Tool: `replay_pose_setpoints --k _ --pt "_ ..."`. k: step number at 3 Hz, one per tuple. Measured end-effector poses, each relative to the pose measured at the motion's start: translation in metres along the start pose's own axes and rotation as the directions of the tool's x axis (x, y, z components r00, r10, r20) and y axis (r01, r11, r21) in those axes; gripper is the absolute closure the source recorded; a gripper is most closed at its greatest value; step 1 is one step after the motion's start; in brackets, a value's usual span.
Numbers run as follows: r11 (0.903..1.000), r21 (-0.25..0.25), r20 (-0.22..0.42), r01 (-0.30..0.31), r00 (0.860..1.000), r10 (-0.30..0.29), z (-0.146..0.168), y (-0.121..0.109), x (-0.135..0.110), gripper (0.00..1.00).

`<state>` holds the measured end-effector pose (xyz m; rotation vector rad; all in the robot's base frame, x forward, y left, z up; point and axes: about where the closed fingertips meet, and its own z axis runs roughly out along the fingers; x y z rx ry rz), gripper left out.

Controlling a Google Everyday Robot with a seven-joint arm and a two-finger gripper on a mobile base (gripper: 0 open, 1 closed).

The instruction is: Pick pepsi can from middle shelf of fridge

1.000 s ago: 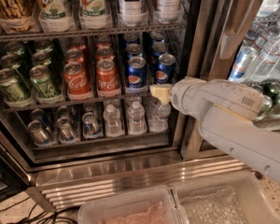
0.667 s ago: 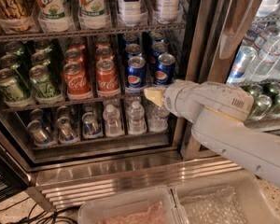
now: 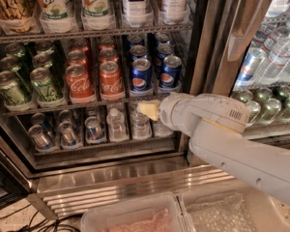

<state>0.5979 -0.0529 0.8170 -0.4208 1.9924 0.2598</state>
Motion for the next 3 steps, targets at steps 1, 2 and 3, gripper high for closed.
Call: replay_pose_setpoints --k 1,2,3 --pt "0.9998 -0.022 0.01 0.0 1.0 0.001 -0.005 0.011 -0.004 0.24" --pt "0.9998 0.016 0.028 0.009 1.0 -0.01 -0.009 -0.004 -0.014 0.24" --pt "0.9981 0.06 0.049 0.015 0.999 -0.018 -0.01 -0.021 -0.025 0.24"
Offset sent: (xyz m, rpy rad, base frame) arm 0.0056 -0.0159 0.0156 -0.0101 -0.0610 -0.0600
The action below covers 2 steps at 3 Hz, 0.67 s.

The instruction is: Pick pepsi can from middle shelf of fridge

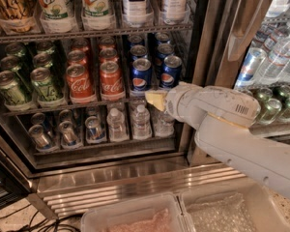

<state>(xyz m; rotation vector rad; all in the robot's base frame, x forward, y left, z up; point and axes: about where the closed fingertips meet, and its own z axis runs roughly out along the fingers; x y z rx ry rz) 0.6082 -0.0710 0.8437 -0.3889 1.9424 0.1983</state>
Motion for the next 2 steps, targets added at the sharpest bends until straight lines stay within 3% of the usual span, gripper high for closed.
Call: replay_pose_setpoints --k 2 --pt "0.9975 0.065 0.033 0.03 0.999 -0.032 0.0116 -0.0186 -0.01 0.24"
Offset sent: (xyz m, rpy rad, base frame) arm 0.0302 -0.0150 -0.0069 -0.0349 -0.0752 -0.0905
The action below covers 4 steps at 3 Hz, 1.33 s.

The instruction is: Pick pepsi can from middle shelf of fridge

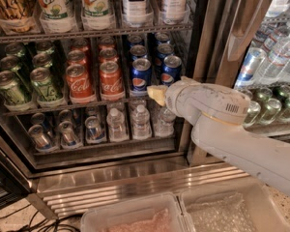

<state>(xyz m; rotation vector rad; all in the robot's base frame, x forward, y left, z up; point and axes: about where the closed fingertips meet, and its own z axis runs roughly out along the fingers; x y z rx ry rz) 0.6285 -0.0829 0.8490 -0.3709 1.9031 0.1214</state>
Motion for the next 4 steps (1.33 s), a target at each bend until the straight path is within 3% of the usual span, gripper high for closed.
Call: replay_pose_setpoints --k 4 --pt "0.9966 0.081 0.05 0.015 0.999 -0.019 0.03 -0.021 -0.007 0.23"
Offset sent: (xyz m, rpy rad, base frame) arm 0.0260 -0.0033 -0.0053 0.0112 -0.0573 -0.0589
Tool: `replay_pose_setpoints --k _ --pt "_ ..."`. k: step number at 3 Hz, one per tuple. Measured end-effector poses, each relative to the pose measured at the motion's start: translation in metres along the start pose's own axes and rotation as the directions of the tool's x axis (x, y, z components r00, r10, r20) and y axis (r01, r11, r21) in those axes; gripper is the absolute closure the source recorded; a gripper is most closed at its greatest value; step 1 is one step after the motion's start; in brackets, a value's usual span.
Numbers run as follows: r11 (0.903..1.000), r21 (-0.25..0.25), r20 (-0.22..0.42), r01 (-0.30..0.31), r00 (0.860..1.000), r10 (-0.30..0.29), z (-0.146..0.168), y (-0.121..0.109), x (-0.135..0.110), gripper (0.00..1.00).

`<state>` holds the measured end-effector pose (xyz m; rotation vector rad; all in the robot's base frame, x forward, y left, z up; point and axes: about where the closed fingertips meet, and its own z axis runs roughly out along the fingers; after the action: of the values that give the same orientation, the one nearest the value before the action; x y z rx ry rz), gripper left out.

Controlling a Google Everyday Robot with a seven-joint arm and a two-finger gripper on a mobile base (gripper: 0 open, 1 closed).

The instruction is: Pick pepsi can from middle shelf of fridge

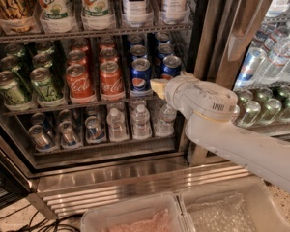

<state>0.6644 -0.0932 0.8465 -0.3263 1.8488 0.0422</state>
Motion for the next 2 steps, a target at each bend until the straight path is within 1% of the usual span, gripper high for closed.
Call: replay_pose_setpoints --k 2 --pt "0.9991 0.041 0.012 -0.007 1.0 0.006 0.0134 -0.0129 -0.0005 0.23"
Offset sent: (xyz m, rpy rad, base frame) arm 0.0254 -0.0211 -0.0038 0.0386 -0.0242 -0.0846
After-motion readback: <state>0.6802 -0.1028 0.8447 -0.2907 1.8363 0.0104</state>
